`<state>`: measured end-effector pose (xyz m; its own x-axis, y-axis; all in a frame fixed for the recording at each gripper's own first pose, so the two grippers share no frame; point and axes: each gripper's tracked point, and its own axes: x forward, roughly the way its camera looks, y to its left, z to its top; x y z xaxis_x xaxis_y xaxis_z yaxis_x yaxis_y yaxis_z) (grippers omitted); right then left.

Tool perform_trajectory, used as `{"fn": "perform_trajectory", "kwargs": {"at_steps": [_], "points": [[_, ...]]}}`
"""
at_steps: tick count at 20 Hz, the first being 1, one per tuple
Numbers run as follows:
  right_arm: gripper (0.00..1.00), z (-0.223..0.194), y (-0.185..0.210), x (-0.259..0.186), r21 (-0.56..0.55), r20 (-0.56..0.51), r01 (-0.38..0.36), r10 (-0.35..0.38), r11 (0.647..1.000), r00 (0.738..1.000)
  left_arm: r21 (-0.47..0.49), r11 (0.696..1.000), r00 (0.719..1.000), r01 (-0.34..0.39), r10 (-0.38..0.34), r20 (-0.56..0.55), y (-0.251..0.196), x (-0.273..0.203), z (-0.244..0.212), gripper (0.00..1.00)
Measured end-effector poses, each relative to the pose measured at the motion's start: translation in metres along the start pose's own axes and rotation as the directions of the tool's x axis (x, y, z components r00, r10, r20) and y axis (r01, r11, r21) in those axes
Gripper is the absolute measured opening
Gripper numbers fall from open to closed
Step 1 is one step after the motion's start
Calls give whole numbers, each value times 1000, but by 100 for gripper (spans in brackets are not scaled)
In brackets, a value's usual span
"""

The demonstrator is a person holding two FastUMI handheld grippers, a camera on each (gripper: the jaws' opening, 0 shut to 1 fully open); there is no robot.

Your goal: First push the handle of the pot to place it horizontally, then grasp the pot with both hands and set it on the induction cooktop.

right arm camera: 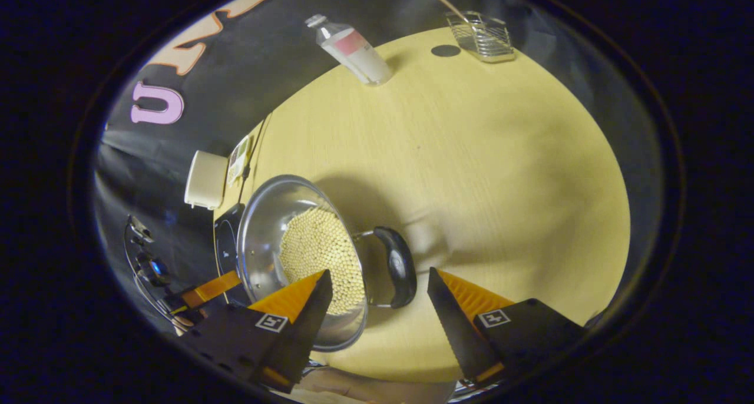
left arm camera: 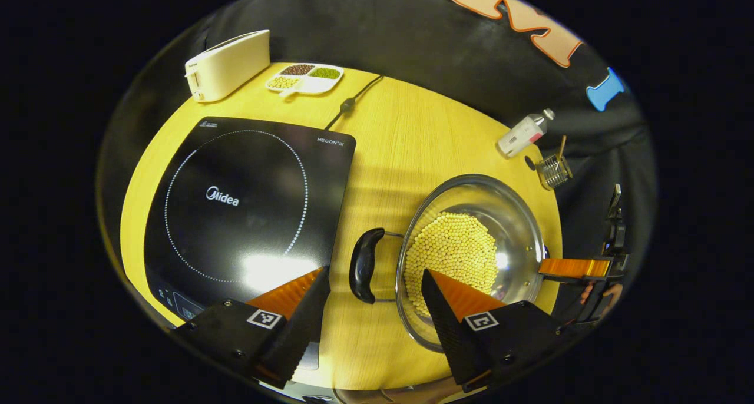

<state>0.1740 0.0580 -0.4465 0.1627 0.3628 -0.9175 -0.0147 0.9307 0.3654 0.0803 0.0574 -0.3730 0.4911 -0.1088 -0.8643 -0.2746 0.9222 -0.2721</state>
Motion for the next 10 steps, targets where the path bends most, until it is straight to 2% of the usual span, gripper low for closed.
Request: {"fn": "perform_trajectory", "kwargs": {"at_steps": [1, 2, 3, 4, 5, 6, 9, 10], "points": [[100, -1, 1, 6, 1, -16, -8, 8, 1000, 1000, 0, 1000, 1000, -5, 5, -15, -1, 5, 0, 97], [100, -1, 0, 12, -1, -32, -12, 12, 1000, 999, 1, 1000, 1000, -10, 10, -29, -2, 9, -1, 97], [93, -2, -1, 19, -4, -47, -15, 14, 1000, 999, 5, 1000, 999, -13, 13, -46, -1, 14, -1, 97], [92, -2, 0, 22, -7, -64, -16, 16, 1000, 998, 8, 1000, 998, -18, 18, -58, -1, 17, -2, 100], [92, -5, 1, 25, -10, -81, -25, 24, 1000, 996, 7, 1000, 998, -15, 15, -68, -2, 20, -2, 96], [99, -5, 1, 29, -11, -94, -31, 30, 999, 995, 2, 1000, 997, -14, 14, -82, -4, 24, -2, 95], [98, -6, 6, 38, -7, -124, -61, 60, 998, 990, -3, 1000, 994, -18, 17, -110, -7, 36, -1, 92], [86, -6, 7, 40, -1, -132, -67, 66, 998, 989, 1, 1000, 992, -31, 31, -120, -6, 41, -1, 92]]}}
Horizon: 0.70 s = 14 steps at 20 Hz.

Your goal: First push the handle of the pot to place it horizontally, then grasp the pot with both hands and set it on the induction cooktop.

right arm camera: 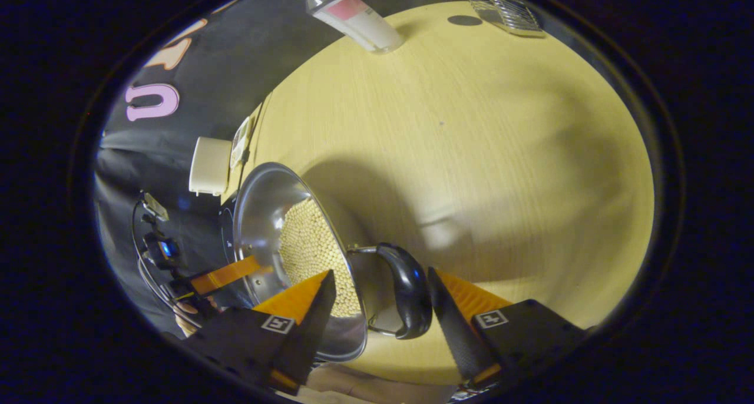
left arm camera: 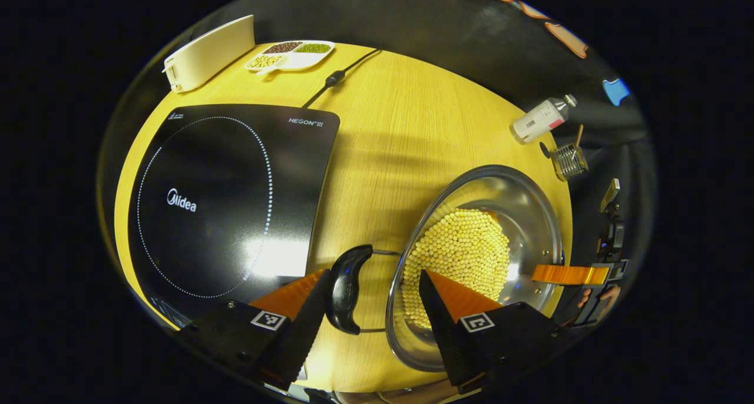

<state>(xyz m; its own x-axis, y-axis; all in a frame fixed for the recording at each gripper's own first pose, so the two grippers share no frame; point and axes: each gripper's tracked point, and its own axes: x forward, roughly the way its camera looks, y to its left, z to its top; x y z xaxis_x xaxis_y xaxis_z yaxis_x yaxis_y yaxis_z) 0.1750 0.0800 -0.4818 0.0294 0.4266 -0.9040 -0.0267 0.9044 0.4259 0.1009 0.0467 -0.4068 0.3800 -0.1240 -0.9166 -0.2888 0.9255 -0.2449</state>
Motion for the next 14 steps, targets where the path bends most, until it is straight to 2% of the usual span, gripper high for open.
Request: {"fn": "perform_trajectory", "kwargs": {"at_steps": [1, 2, 3, 4, 5, 6, 7, 9, 11, 12, 14], "points": [[93, -2, 0, 1, -1, -12, -7, 7, 1000, 1000, 10, 1000, 1000, -23, 23, -16, 2, 3, -1, 90], [73, -1, 1, 5, -3, -18, -11, 11, 1000, 1000, 27, 999, 999, -35, 35, -16, 3, 4, 2, 88], [83, -2, 1, 9, -3, -24, -10, 10, 1000, 1000, 36, 998, 999, -47, 47, -13, 3, 7, 4, 86], [73, -1, -3, 12, -10, -30, 3, -4, 1000, 1000, 43, 997, 998, -63, 63, -16, 3, 9, 4, 85], [72, 0, -9, 13, -17, -29, 26, -27, 1000, 999, 49, 996, 996, -81, 82, -24, 6, 11, 3, 84], [60, 0, -13, 14, -16, -37, 25, -25, 1000, 999, 55, 993, 994, -102, 103, -27, 9, 11, 2, 83], [48, -4, -12, 13, -9, -47, 17, -17, 1000, 999, 54, 992, 993, -112, 114, -32, 12, 13, 2, 77], [53, 2, -14, 10, -20, -29, 13, -14, 1000, 999, 39, 993, 993, -114, 116, -37, 11, 12, 0, 73], [50, 2, -15, 11, -52, -10, 16, -17, 999, 1000, 15, 994, 993, -110, 111, -45, 9, 10, -2, 70], [55, 1, -17, 9, -71, -4, 25, -26, 997, 1000, 11, 995, 993, -104, 104, -58, 7, 10, -6, 69], [55, 0, -18, 6, -81, -15, 33, -34, 996, 999, 18, 996, 993, -91, 93, -71, 3, 11, -9, 66]]}}
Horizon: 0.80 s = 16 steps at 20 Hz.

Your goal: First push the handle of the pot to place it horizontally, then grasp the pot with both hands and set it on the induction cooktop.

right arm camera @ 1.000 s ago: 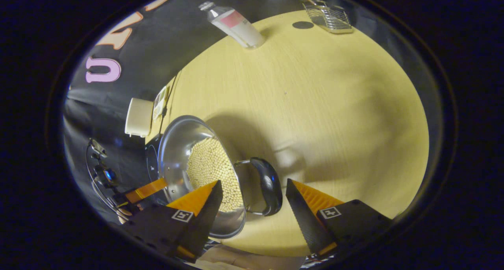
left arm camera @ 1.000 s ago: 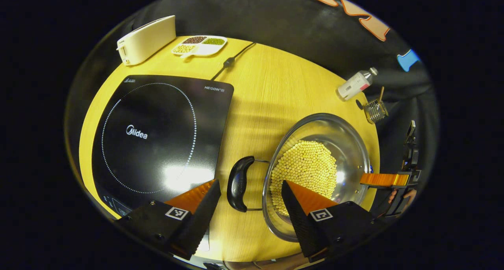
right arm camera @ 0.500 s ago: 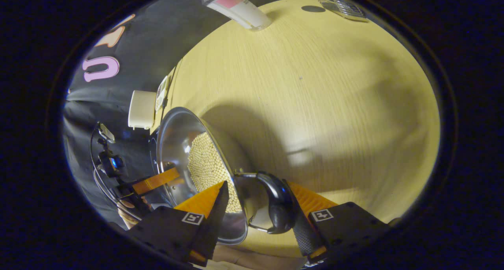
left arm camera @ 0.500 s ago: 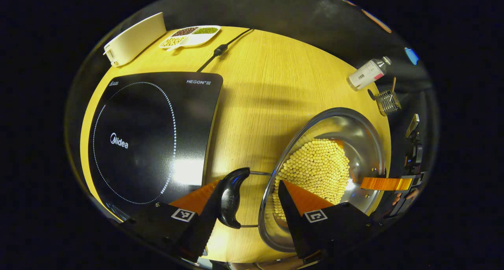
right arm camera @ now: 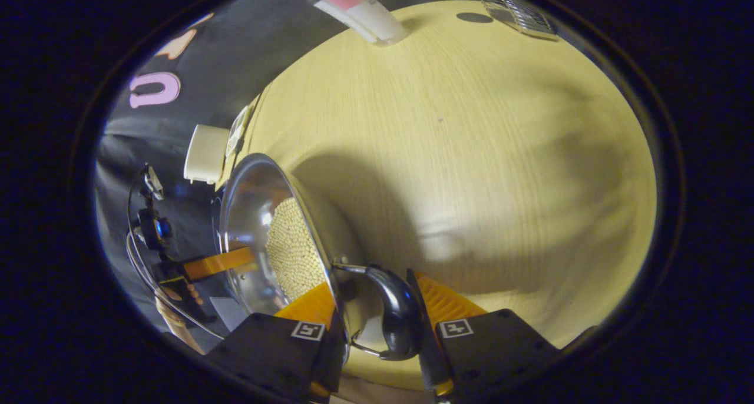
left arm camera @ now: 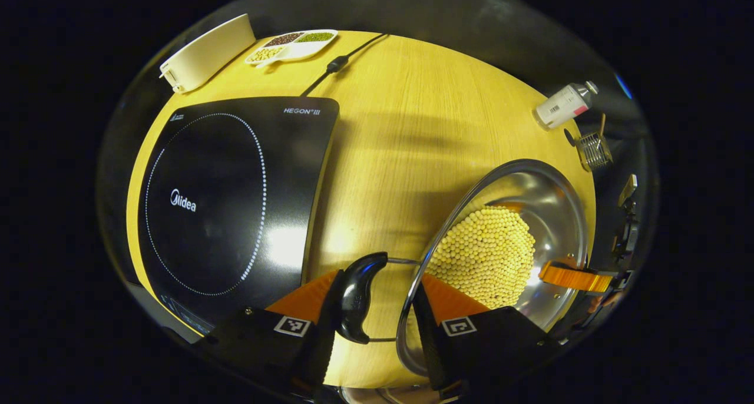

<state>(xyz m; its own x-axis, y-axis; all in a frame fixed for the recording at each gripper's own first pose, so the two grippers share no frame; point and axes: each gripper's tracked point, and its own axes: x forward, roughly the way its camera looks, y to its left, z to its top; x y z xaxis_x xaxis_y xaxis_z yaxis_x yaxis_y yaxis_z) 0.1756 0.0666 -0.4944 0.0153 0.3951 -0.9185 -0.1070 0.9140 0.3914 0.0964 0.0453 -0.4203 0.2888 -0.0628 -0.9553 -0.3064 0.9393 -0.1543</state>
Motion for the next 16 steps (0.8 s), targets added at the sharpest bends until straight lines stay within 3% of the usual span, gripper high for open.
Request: {"fn": "perform_trajectory", "kwargs": {"at_steps": [6, 7, 16], "points": [[55, 4, 6, -4, 7, 7, -4, 4, 1000, 1000, 50, 999, 1000, 14, -14, -6, 1, -4, 9, 65], [49, 0, 5, -10, 7, 8, -5, 5, 1000, 1000, 51, 999, 1000, 17, -16, -12, 1, -5, 11, 63], [50, -47, -1, -53, 7, 0, -43, 43, 999, 999, 49, 999, 999, -1, 2, -38, 1, -12, 17, 63]]}}
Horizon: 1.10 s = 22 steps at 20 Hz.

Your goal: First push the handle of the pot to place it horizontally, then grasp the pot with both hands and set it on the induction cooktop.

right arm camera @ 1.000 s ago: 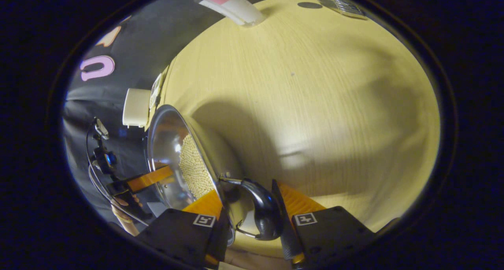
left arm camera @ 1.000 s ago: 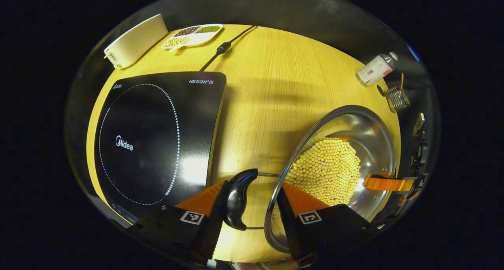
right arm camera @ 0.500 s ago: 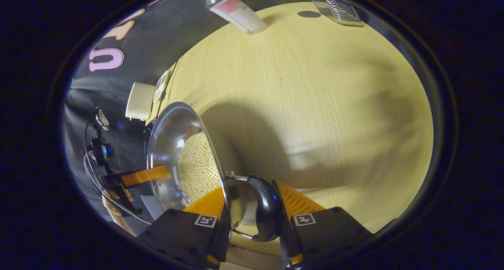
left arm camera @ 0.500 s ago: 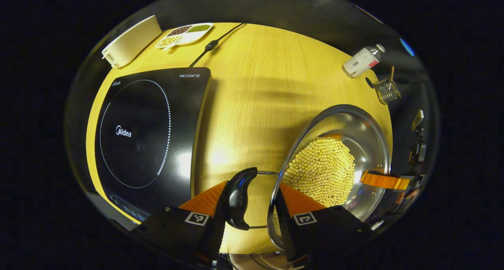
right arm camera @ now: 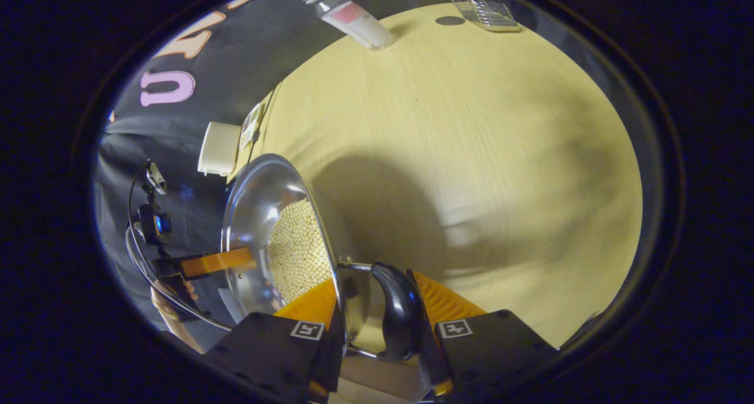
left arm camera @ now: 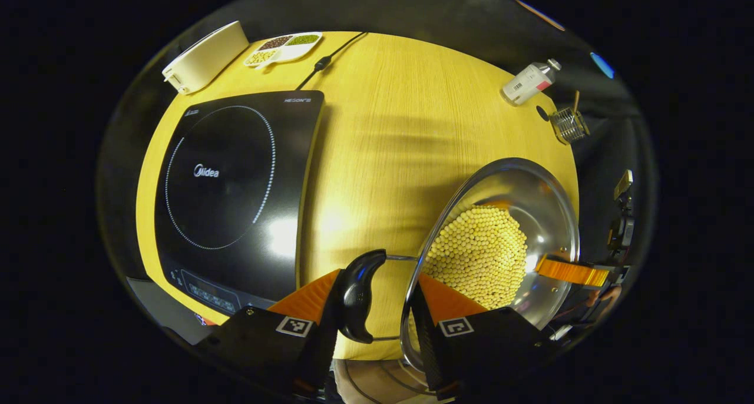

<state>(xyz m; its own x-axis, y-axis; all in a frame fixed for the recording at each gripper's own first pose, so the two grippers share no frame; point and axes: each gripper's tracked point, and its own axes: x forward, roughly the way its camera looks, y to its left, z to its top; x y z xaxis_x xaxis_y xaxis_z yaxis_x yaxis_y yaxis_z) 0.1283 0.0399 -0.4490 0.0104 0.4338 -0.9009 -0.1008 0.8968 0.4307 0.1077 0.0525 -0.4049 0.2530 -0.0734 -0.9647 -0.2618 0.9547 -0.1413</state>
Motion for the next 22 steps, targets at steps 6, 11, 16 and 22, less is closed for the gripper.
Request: {"fn": "perform_trajectory", "kwargs": {"at_steps": [6, 11, 16, 22], "points": [[50, -11, 54, 12, -48, 5, -29, 29, 998, 1000, 10, 999, 998, -44, 44, 34, -1, -6, 1, 63], [50, -12, 109, 28, -72, 41, -49, 52, 996, 998, 10, 998, 996, -55, 54, 74, -1, -5, -5, 63], [50, -26, 168, 48, -54, 89, -36, 40, 998, 995, 54, 998, 993, -35, 28, 115, 1, 0, 0, 63], [49, -30, 240, 81, -25, 171, 16, -11, 1000, 985, 111, 994, 987, 15, -32, 156, 4, 7, 6, 63]]}}
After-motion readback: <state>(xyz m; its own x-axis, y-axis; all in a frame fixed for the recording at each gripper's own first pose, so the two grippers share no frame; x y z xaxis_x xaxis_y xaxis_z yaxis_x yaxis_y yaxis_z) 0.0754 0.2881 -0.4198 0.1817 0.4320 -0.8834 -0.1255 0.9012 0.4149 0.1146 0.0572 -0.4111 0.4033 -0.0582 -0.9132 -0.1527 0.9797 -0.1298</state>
